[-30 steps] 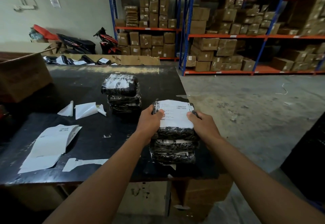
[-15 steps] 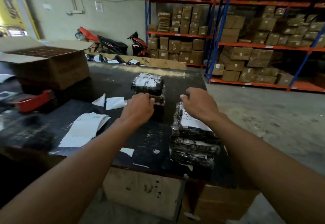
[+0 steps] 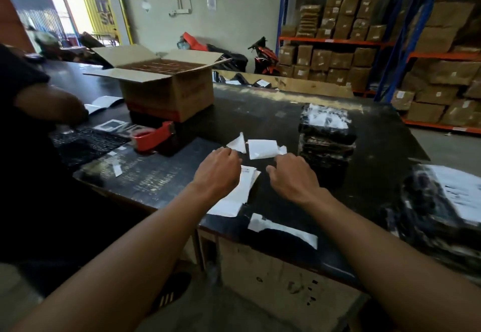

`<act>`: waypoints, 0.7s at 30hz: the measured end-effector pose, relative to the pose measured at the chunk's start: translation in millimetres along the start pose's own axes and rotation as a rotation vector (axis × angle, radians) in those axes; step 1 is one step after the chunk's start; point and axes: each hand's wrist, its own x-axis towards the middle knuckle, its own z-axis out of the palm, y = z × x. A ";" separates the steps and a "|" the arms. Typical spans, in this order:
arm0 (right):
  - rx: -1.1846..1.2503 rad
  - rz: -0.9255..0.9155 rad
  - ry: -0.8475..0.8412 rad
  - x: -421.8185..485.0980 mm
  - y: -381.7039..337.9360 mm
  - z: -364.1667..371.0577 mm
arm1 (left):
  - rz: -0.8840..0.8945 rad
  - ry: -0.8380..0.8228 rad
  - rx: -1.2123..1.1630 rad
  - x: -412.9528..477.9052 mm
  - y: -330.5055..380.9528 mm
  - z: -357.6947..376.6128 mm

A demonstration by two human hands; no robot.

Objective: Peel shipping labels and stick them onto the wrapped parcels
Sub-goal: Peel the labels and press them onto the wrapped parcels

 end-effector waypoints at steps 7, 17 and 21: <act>0.009 0.054 -0.078 28.1 -40.5 61.3 | 0.013 -0.123 0.003 8.5 -67.4 36.0; -0.031 0.056 -0.166 43.8 -36.2 109.4 | -0.056 -0.344 -0.127 10.2 -83.9 96.2; -0.016 0.073 -0.160 45.9 -29.9 116.3 | -0.041 -0.302 -0.117 4.3 -88.1 113.1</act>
